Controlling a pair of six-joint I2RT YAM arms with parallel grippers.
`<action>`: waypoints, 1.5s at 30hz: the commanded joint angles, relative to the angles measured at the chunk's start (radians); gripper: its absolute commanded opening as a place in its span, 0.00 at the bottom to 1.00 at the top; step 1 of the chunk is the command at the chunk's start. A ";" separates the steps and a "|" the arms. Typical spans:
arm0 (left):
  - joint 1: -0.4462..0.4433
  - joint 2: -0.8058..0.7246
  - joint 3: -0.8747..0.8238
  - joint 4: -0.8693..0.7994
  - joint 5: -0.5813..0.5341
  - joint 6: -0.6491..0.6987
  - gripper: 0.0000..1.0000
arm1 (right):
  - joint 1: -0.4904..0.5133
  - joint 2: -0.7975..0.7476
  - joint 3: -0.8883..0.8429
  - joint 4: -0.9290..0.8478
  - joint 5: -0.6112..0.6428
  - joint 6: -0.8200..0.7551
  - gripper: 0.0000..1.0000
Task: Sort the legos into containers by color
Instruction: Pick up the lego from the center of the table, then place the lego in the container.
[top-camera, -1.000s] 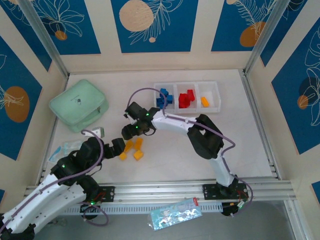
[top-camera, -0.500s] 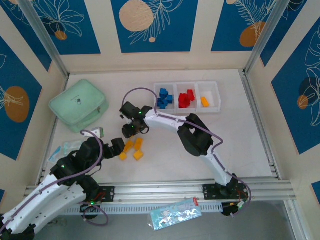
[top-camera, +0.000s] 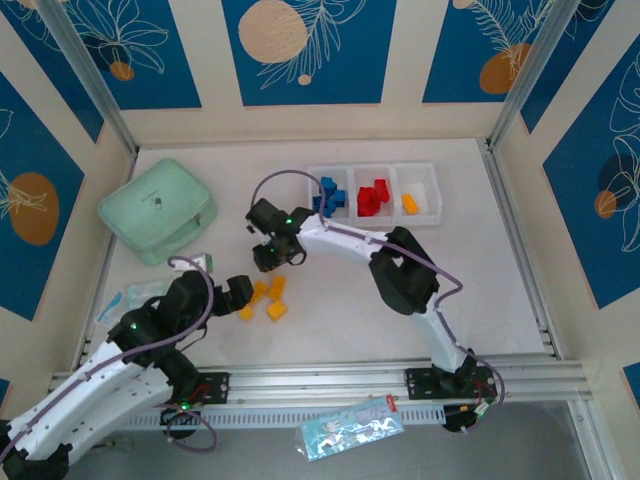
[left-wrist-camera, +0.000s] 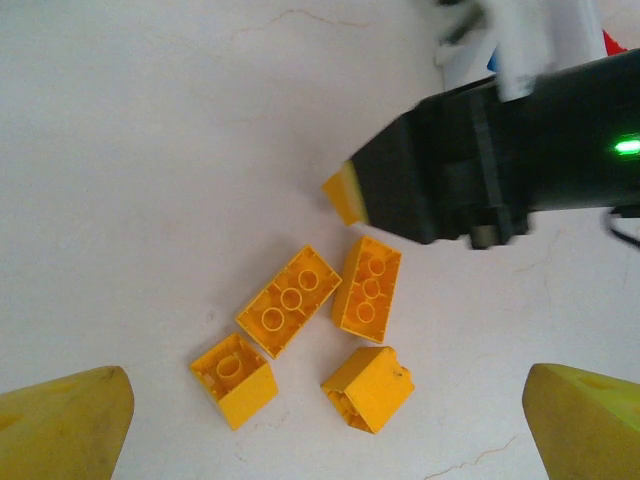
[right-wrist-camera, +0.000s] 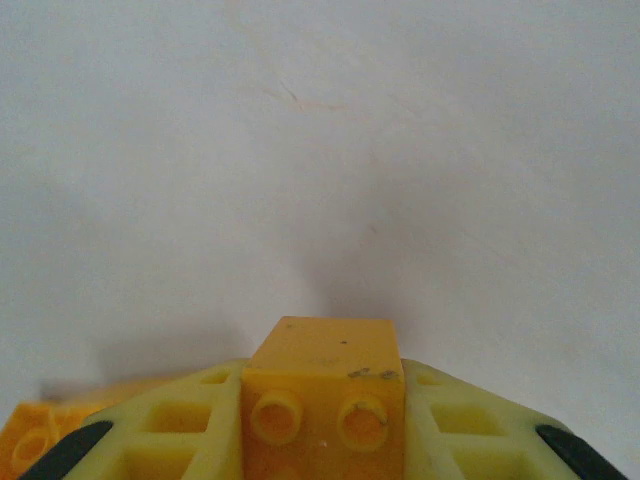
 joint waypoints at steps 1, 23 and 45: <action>0.009 0.031 0.041 0.046 0.034 0.039 0.99 | -0.039 -0.151 -0.071 -0.014 0.013 0.045 0.31; -0.039 0.485 0.170 0.433 0.305 0.118 0.99 | -0.661 -0.518 -0.391 -0.004 0.176 0.076 0.32; -0.036 0.732 0.339 0.535 0.346 0.188 0.99 | -0.879 -0.016 0.060 0.067 0.103 -0.074 0.36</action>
